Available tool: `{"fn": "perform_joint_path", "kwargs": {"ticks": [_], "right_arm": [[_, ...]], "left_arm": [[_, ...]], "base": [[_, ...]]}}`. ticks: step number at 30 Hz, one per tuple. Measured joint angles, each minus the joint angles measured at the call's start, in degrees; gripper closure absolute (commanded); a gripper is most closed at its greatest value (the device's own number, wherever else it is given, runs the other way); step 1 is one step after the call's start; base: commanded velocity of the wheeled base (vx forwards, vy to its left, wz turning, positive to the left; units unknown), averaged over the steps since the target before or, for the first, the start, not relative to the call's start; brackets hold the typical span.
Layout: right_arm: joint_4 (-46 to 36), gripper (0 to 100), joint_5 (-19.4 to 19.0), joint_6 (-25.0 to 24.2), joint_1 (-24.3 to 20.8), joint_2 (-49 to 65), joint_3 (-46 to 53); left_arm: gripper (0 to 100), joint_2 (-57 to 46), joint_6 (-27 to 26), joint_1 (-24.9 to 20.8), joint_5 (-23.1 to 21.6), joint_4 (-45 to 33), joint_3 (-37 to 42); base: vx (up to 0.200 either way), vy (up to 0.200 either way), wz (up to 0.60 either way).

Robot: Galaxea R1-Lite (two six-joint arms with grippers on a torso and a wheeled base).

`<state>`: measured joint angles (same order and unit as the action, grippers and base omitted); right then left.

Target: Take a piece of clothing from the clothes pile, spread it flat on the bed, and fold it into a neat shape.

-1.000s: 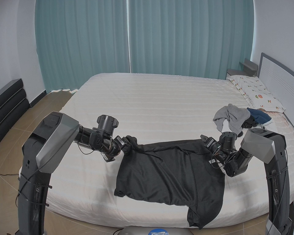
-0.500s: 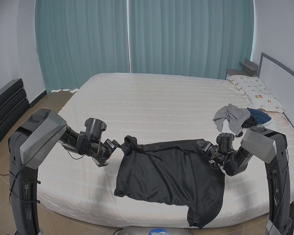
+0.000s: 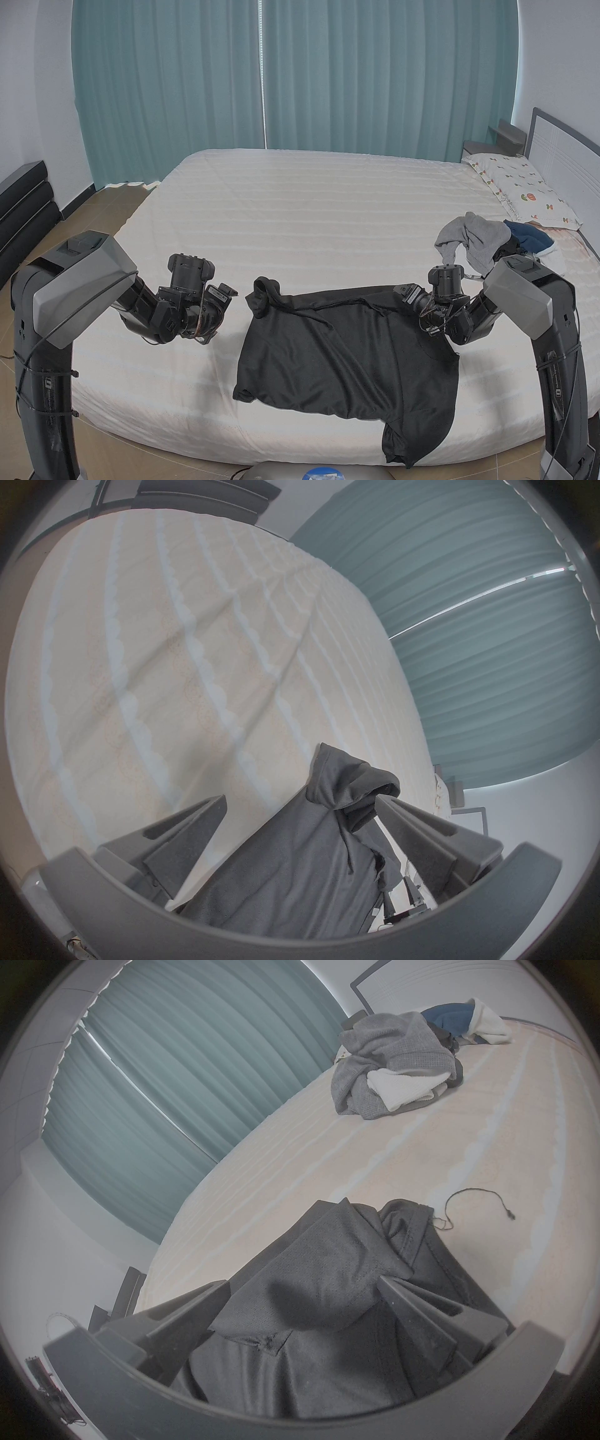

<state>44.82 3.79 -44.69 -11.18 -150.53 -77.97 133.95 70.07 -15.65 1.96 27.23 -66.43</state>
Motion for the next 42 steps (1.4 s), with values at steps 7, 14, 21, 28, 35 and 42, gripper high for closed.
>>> {"fn": "perform_joint_path", "kwargs": {"ticks": [7, 14, 21, 28, 35, 42], "right_arm": [[-3.08, 100, 0.45, -0.13, 0.11, -2.67, -6.56], [-4.34, 100, 0.59, 0.00, 0.68, -3.05, -10.06], [-5.63, 100, 0.61, -0.15, 1.87, -3.57, -19.21], [-6.97, 100, 1.32, 0.30, 2.26, -6.75, -32.52], [-6.18, 100, 0.67, 1.34, 1.54, -10.97, -36.25], [-6.21, 0, 0.67, 2.00, 2.26, -13.53, -36.56]], "left_arm": [[0, -0.51, 0.22, -0.13, 0.30, 6.18, 4.69], [0, -0.95, 0.40, -0.07, 0.49, 6.64, 6.21], [0, -1.15, 0.57, 0.00, 0.57, 6.68, 6.62], [0, -1.40, 1.06, 0.04, 0.63, 6.89, 7.12], [0, -1.80, 1.45, 0.04, 0.68, 9.28, 8.52], [0, -1.87, 1.34, 0.00, 0.66, 13.06, 10.39]], "base": [[0.000, 0.000, 0.00], [0.000, 0.000, 0.00], [0.000, 0.000, 0.00], [0.000, 0.000, 0.00], [0.000, 0.000, 0.00], [0.000, 0.000, 0.00]]}}
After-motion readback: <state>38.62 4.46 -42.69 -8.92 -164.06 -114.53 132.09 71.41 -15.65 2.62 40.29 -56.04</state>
